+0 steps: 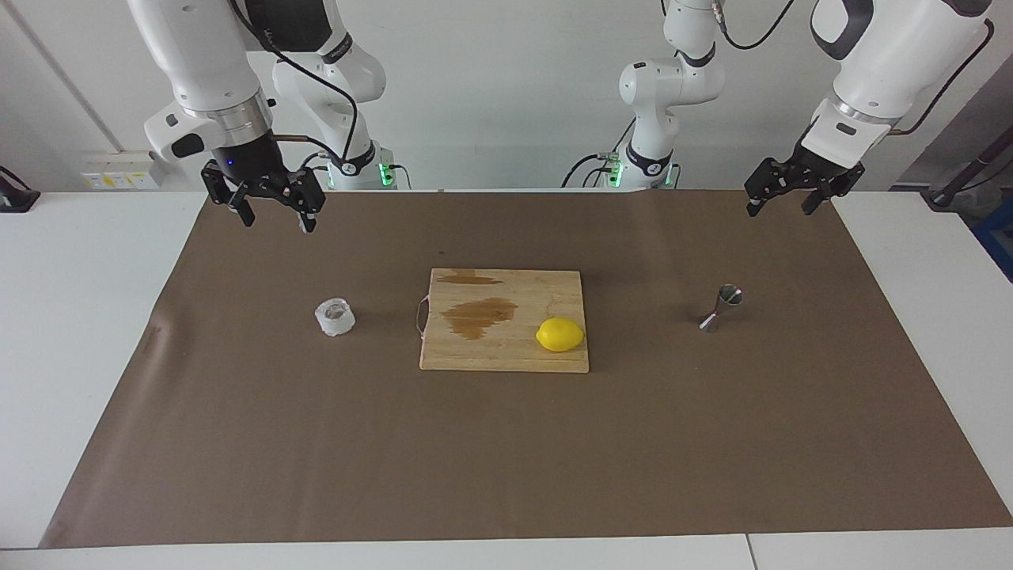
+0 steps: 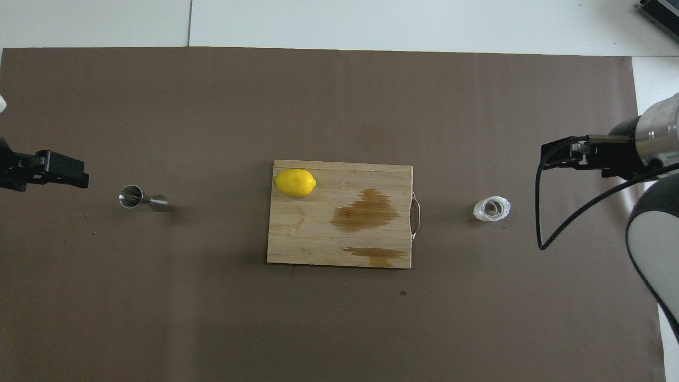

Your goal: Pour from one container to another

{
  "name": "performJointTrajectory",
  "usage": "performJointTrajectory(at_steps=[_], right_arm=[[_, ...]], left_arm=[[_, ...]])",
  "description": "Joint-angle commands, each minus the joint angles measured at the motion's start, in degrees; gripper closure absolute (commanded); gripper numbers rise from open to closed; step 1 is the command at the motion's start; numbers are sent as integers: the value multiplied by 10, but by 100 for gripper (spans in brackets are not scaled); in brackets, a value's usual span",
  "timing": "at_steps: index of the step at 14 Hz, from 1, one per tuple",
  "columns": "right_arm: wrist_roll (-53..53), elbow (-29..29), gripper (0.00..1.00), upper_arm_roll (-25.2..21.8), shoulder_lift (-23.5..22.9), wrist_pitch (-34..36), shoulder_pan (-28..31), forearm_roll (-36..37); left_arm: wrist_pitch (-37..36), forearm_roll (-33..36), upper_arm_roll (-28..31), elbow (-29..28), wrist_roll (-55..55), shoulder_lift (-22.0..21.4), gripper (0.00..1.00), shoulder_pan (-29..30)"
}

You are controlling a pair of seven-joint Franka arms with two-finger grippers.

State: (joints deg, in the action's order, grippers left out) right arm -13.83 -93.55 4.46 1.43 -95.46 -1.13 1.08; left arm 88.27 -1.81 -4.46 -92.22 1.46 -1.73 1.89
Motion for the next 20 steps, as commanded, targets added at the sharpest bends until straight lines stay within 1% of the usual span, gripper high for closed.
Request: performJointTrajectory(at_steps=[1, 4, 9, 11, 12, 13, 15, 18, 20], right_arm=[[12, 10, 0, 4, -5, 11, 9, -15], [12, 10, 0, 4, -5, 11, 10, -15], [12, 10, 0, 4, -5, 11, 9, -15], [12, 10, 0, 4, -5, 11, 10, -15], [12, 10, 0, 4, -5, 11, 9, -15], [12, 10, 0, 4, -5, 11, 9, -15], [12, 10, 0, 4, -5, 11, 10, -15], [12, 10, 0, 4, -5, 11, 9, -15], [12, 10, 0, 4, -5, 11, 10, -15]], left_arm=[[-11, 6, 2, 0, 10, -5, 0, -8], [-13, 7, -3, -2, 15, -9, 0, -14], [-13, 7, -2, -2, 15, -9, 0, -7], [-15, 8, -7, -2, 15, -9, 0, -23], [-13, 8, -9, -2, 14, -9, 0, -42], [-10, 8, -7, -2, 13, -9, 0, -43], [-8, 7, -9, -9, 10, -13, 0, -37], [23, 8, -6, -10, 13, -10, 0, -37], [17, 12, -5, -7, 20, -9, 0, -35]])
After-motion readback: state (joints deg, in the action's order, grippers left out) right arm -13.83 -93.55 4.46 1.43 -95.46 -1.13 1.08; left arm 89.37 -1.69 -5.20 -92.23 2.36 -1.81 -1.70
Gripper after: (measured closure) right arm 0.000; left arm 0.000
